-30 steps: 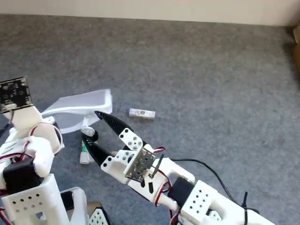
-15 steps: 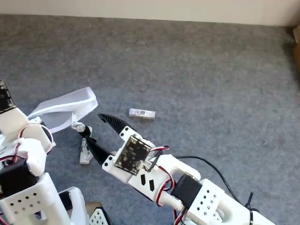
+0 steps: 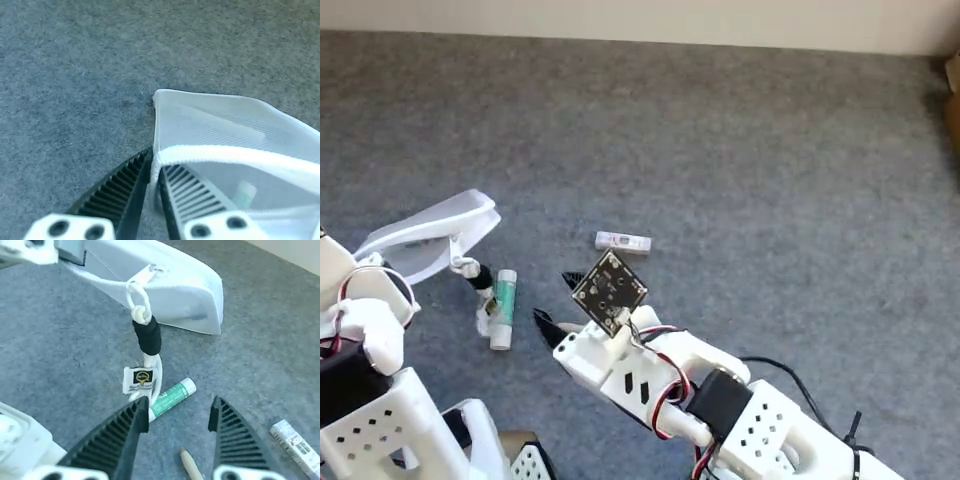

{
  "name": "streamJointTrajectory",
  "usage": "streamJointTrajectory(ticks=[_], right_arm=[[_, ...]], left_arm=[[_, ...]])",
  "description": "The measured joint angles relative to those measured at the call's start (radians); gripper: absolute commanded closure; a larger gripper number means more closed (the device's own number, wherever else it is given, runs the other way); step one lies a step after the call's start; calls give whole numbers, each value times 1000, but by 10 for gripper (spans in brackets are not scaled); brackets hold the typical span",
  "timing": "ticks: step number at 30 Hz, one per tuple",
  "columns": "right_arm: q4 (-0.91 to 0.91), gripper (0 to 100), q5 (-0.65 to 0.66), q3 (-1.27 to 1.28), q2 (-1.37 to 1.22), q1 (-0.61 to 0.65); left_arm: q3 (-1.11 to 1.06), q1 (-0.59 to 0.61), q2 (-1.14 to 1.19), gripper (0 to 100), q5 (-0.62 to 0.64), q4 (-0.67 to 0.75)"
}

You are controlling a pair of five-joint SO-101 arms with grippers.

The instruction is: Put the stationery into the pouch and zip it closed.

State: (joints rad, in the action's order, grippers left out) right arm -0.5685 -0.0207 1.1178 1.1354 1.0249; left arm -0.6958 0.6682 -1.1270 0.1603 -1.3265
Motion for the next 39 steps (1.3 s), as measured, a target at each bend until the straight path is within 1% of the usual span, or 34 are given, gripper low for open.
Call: streamJointTrajectory(ticks=[5,8,12,17,21,26,31,39], right_arm=[[0,809,-40,0,-2,32],[0,809,-72,-2,-54,38],[0,809,-112,-2,-209,38],[0,809,-109,-54,-425,40],[0,809,-48,-66,-529,40],[0,809,18,-97,-631,-14],[0,809,83,-147,-746,-38],[0,809,140,-270,-947,-43]], left_arm=[[-12,-2,-2,993,0,6],[-12,-2,-2,993,0,6],[-12,-2,-2,993,0,6],[-12,-2,-2,993,0,6],[-12,-2,-2,993,0,6],[-12,-2,-2,993,0,6],[-37,-2,-14,993,0,18],[-43,-2,-14,993,0,29]])
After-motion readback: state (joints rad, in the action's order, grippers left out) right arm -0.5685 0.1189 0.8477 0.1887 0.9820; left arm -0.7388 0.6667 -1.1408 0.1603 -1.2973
